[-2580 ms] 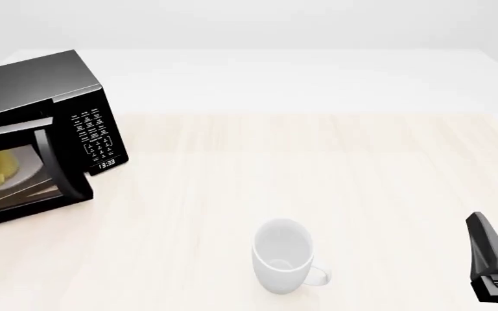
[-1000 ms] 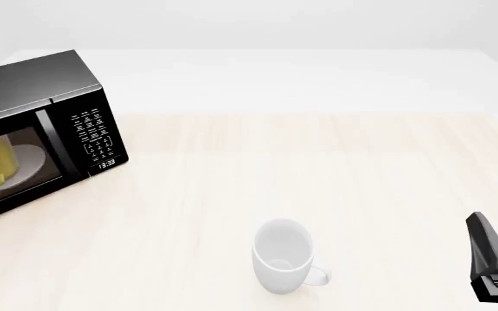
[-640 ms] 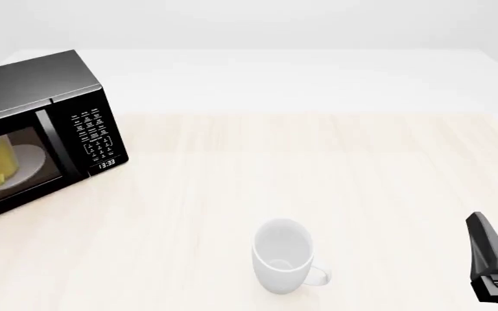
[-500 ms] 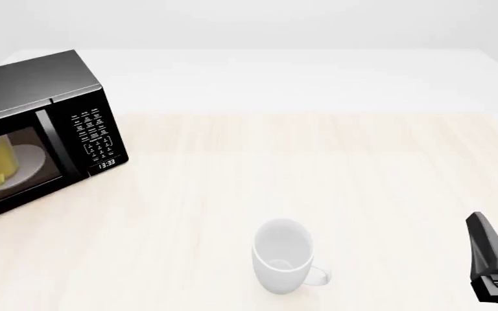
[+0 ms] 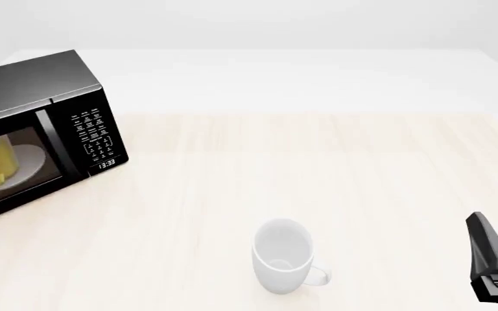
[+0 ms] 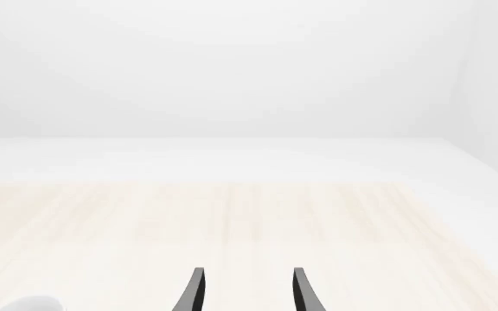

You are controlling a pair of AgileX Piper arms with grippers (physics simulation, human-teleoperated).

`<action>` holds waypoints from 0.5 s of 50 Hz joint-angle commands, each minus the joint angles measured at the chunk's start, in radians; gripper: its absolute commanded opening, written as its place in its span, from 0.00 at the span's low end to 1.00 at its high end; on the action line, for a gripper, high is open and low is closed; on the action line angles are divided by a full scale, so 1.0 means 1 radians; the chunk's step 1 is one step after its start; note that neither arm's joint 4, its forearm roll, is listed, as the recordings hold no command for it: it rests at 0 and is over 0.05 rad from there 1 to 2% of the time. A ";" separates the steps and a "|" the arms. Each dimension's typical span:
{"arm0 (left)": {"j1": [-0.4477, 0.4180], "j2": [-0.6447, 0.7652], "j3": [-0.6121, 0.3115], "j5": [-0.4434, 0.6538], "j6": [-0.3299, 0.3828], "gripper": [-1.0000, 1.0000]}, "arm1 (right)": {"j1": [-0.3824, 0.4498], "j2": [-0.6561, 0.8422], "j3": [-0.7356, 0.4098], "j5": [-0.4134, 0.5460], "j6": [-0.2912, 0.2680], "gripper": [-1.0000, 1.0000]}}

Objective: Put the yellow and white mug in the microwave and close it.

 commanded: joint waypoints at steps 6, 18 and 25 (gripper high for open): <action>0.005 -0.109 0.002 0.065 0.000 1.00 | 0.000 0.000 0.000 0.000 0.000 1.00; 0.001 -0.187 -0.007 0.121 -0.004 1.00 | 0.000 0.000 0.000 0.000 0.000 1.00; 0.000 -0.230 -0.007 0.146 -0.004 1.00 | 0.000 0.000 0.000 0.000 0.000 1.00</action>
